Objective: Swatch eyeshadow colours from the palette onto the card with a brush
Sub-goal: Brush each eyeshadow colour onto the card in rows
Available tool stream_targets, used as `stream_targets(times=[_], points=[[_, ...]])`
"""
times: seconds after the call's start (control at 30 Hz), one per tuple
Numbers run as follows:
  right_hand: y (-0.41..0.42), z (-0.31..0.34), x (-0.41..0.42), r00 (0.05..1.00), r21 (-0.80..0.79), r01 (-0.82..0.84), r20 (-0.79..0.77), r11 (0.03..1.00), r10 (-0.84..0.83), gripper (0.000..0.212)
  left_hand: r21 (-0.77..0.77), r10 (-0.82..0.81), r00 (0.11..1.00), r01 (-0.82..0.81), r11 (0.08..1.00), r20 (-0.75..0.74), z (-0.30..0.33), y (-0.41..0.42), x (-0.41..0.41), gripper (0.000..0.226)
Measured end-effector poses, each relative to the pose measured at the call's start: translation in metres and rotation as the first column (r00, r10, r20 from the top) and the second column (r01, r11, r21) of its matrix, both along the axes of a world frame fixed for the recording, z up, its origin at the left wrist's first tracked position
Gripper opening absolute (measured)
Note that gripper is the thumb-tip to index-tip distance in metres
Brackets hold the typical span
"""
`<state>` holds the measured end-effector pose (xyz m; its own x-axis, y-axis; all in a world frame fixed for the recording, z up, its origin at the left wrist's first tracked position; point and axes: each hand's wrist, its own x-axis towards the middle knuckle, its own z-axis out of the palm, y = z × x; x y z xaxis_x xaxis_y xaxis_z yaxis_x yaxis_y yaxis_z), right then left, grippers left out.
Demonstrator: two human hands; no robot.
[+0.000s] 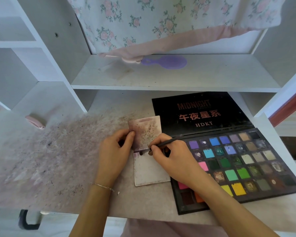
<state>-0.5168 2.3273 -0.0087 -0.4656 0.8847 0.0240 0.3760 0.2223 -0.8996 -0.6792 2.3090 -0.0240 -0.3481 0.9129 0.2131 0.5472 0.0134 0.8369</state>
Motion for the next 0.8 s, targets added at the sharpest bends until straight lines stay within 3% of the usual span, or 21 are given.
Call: stream_targets(times=[0.8], points=[[0.0011, -0.0025, 0.0005, 0.999, 0.041, 0.014, -0.043, 0.999, -0.012, 0.014, 0.01, -0.004, 1.0, 0.004, 1.0, -0.004, 0.0014, -0.001, 0.0001, 0.012]])
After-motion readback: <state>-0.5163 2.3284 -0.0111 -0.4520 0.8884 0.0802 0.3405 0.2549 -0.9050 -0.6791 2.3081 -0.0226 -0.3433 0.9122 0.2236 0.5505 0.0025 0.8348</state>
